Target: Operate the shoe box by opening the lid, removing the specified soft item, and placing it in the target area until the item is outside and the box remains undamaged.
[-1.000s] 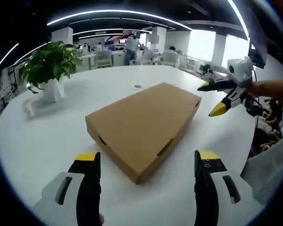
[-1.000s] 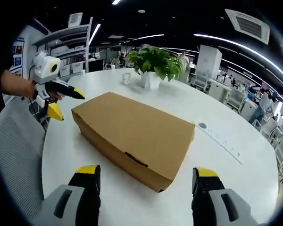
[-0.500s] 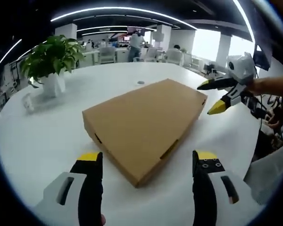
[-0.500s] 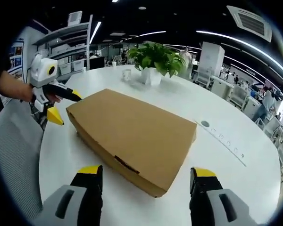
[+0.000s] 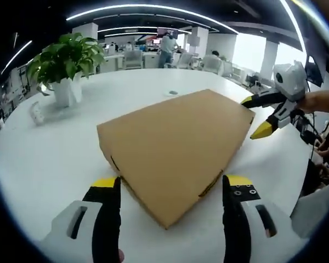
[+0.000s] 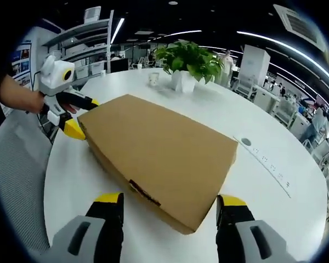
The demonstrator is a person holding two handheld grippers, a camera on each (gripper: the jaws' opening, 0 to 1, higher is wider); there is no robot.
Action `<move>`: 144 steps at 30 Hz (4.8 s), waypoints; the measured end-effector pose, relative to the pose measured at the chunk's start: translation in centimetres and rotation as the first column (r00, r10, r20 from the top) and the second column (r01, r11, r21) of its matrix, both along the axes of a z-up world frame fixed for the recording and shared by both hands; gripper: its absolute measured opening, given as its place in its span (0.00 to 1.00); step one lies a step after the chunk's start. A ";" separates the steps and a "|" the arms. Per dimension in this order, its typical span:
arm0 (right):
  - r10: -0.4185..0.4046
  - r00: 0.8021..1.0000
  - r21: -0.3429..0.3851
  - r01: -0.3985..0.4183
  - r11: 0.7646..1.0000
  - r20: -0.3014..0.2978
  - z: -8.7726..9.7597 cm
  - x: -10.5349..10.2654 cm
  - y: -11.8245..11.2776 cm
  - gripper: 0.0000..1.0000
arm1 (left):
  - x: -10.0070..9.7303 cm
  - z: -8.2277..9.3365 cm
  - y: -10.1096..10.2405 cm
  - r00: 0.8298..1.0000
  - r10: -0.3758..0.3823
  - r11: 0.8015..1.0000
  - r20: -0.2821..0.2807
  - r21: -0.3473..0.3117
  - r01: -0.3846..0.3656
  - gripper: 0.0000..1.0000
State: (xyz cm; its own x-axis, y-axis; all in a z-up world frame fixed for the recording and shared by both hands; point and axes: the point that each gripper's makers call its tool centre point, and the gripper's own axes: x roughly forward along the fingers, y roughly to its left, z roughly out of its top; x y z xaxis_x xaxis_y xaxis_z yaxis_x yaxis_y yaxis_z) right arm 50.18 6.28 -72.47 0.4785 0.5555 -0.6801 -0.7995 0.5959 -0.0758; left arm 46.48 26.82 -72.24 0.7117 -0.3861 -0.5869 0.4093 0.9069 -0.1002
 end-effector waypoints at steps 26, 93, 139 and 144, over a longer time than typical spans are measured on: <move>-0.044 0.999 0.025 0.044 0.999 -0.005 -0.2 0.1 -0.1 0.61 | -0.1 -0.3 -0.2 1.000 -0.004 1.000 0.001 0.003 0.004 0.75; -0.249 0.968 0.055 0.249 0.967 0.008 -0.1 -3.0 4.4 0.60 | 1.3 -0.4 4.3 0.978 -0.202 0.977 -0.059 0.054 0.206 0.75; -0.352 0.935 0.088 0.348 0.933 0.038 -0.1 -4.2 9.4 0.60 | 2.5 -0.8 9.0 0.941 -0.317 0.935 -0.114 0.130 0.331 0.75; -0.366 0.930 0.087 0.362 0.928 0.038 -0.1 -4.3 9.9 0.60 | 2.7 -0.8 9.5 0.936 -0.329 0.928 -0.122 0.140 0.345 0.75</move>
State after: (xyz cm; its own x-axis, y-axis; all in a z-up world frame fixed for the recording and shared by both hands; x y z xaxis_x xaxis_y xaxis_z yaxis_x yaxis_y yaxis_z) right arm 45.85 16.20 -72.55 0.6913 0.3859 -0.6109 -0.5226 0.8509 -0.0540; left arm 49.15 36.32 -73.04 0.4940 -0.4913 -0.7174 0.6891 0.7244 -0.0215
